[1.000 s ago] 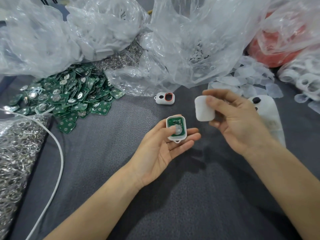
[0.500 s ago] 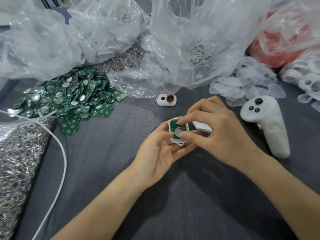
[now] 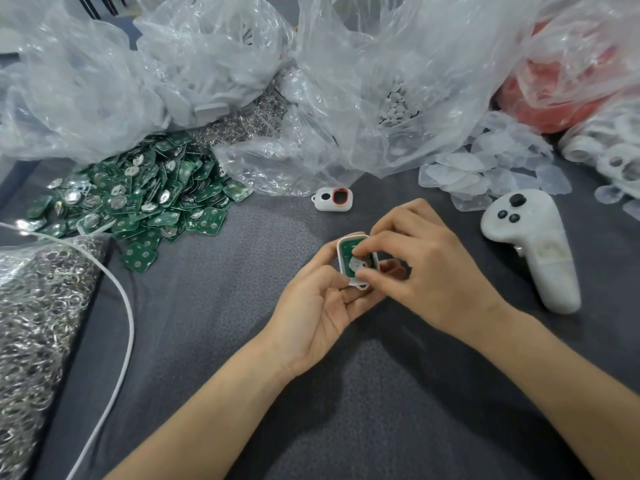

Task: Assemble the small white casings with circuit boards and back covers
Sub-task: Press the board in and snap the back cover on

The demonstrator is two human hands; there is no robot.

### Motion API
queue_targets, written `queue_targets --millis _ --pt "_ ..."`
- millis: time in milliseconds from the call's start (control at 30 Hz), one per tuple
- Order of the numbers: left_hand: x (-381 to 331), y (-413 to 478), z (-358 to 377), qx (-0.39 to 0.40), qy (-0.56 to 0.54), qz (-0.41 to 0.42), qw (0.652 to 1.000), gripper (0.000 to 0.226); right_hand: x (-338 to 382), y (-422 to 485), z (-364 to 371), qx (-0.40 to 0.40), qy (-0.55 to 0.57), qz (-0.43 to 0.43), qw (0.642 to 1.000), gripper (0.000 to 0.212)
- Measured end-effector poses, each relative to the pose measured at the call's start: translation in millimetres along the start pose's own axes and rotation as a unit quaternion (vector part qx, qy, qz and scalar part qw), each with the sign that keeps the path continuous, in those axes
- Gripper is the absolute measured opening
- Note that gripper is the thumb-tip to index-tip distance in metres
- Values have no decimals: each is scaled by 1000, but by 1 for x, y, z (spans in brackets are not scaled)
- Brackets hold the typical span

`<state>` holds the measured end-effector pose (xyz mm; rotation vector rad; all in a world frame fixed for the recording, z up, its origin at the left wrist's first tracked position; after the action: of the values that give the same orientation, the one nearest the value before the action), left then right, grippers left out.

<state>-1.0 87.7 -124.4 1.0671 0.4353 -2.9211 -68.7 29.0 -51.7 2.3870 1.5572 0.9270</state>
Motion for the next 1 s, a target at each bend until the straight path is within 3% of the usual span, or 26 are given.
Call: queue_targets --millis 1000 --pt "0 0 -3 -38 7 -5 999 54 -1 1 4 -1 14 -18 1000 20"
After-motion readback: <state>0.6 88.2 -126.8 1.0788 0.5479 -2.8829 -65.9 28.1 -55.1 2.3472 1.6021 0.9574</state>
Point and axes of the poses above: each hand's wrist, its own y-axis towards the middle knuckle, its own z-axis out of the palm, x = y × z, the point moved 8 cm from there along y, towards the middle knuckle
